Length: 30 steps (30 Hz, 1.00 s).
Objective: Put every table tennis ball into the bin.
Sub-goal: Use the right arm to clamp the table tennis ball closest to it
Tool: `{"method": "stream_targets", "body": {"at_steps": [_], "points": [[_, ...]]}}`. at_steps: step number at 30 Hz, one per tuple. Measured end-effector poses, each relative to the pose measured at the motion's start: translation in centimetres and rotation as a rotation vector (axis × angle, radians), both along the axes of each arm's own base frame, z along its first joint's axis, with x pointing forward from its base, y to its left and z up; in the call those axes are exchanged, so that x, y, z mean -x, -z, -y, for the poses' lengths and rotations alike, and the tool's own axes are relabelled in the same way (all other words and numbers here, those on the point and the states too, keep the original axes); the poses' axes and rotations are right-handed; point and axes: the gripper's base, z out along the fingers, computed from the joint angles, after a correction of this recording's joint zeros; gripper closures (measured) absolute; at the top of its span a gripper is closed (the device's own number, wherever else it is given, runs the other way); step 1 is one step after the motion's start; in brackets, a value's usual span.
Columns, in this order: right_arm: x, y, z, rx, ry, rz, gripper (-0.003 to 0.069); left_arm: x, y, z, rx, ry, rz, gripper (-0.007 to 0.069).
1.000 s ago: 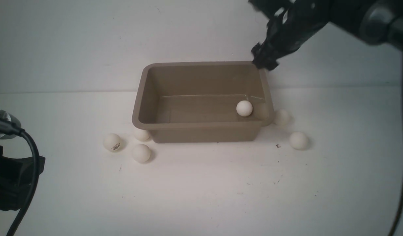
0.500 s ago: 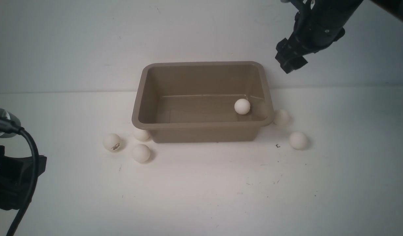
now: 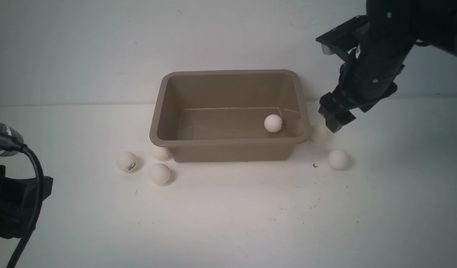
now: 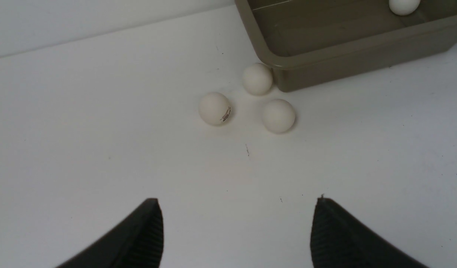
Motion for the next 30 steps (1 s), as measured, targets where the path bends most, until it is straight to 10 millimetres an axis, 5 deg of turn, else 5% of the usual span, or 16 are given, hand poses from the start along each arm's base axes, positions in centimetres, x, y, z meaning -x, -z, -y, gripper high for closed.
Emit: {"method": "stream_targets", "body": {"at_steps": [13,21,30], "points": [[1.5,6.1,0.6,0.012,-0.008,-0.089,0.0099,0.0,0.0,0.0,0.001,0.0,-0.001,0.0146],[0.2,7.7,0.8,-0.027,-0.018,0.036,0.0099,0.0,0.0,0.0,0.003,0.0,-0.001,0.0146],[-1.9,11.6,4.2,-0.017,0.06,-0.005,0.0099,0.0,0.0,0.0,0.003,0.002,-0.004,0.0146]]}}
